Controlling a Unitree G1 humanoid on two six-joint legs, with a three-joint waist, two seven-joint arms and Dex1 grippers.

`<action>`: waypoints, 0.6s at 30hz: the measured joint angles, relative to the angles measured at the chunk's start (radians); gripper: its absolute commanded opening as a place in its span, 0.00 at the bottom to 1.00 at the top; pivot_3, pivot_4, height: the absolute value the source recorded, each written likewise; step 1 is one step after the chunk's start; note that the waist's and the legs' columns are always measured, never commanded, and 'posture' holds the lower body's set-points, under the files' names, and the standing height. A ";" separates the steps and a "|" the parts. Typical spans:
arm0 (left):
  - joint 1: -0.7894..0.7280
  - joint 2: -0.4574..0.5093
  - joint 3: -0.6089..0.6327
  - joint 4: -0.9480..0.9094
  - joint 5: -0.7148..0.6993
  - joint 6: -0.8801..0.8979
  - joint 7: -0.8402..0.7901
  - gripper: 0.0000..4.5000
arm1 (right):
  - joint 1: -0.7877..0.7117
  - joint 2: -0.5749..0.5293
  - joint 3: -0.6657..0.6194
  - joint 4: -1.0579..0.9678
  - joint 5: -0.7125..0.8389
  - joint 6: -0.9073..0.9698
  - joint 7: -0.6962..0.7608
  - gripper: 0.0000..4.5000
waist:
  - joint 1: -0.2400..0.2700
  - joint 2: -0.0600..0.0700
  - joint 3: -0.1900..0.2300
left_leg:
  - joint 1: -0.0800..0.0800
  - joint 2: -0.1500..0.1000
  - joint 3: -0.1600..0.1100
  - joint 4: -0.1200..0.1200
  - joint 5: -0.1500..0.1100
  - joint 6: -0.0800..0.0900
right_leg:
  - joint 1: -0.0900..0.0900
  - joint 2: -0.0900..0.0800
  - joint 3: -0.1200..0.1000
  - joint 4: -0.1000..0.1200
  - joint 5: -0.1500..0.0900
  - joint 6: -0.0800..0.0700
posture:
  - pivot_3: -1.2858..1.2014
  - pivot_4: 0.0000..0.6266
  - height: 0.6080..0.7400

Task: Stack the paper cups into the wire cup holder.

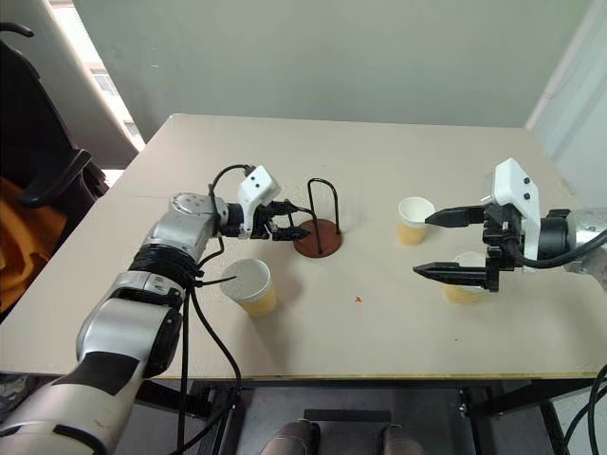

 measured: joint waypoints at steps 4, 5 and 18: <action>0.000 0.000 0.005 0.013 0.004 -0.011 0.006 0.34 | 0.013 -0.005 -0.010 -0.015 0.019 0.017 -0.023 1.00 | 0.000 0.000 0.000 | 0.000 -0.001 0.000 0.001 0.004 -0.001 | 0.000 0.000 0.001 0.000 -0.002 0.003 | 0.52 0.24 1.00; 0.000 0.001 0.006 0.013 0.004 -0.012 0.005 0.26 | 0.015 -0.008 -0.013 -0.015 0.020 0.018 -0.028 1.00 | 0.000 0.000 0.000 | 0.000 -0.001 0.001 0.001 0.004 -0.001 | 0.000 0.000 0.001 0.000 -0.002 0.003 | 0.52 0.24 1.00; 0.072 0.031 0.016 -0.269 -0.092 0.114 -0.292 0.01 | -0.003 -0.039 0.011 0.021 0.017 -0.024 0.006 1.00 | 0.005 0.000 0.000 | -0.006 -0.003 0.000 0.007 0.003 -0.001 | 0.000 0.000 0.002 0.000 -0.004 0.007 | 0.52 0.24 1.00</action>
